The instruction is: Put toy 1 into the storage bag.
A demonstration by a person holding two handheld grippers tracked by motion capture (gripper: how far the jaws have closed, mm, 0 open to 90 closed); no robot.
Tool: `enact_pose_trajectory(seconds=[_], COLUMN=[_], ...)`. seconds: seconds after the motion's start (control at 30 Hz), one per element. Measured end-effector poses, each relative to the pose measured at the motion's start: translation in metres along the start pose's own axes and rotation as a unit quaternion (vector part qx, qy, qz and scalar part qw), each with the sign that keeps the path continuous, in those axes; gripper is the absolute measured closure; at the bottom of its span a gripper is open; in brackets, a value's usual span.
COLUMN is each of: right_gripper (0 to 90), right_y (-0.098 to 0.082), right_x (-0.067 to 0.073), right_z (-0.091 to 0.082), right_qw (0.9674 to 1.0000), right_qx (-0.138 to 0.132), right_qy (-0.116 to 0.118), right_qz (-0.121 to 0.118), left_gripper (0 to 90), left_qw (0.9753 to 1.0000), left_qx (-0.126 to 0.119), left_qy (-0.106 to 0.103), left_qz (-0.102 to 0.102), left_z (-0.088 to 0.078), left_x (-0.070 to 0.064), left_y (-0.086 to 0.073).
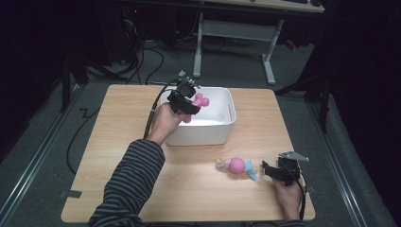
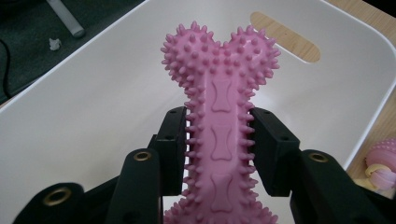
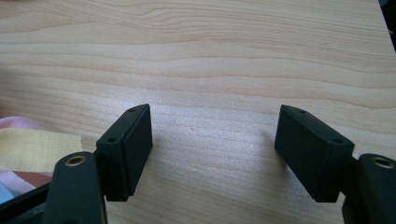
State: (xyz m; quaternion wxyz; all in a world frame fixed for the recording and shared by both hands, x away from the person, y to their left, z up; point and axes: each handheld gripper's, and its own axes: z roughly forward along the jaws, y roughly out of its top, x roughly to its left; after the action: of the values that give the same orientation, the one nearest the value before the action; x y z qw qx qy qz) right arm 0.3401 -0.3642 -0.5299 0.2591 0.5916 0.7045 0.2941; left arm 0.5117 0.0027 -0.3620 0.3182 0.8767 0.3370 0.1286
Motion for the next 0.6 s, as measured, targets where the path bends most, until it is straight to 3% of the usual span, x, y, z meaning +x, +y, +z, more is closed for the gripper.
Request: enact_pose_trajectory(seconds=[0.6], right_gripper=[27.9], right_y=[0.000], right_x=[0.000], right_z=[0.000], right_qw=[1.0000], right_qx=[0.000], right_qy=[0.000], right_qz=[0.000], left_gripper=[57.8], left_qw=[0.9995], left_qx=[0.029], left_qy=[-0.006], left_qz=[-0.004], left_z=[0.018], left_x=[0.002], left_y=[-0.005])
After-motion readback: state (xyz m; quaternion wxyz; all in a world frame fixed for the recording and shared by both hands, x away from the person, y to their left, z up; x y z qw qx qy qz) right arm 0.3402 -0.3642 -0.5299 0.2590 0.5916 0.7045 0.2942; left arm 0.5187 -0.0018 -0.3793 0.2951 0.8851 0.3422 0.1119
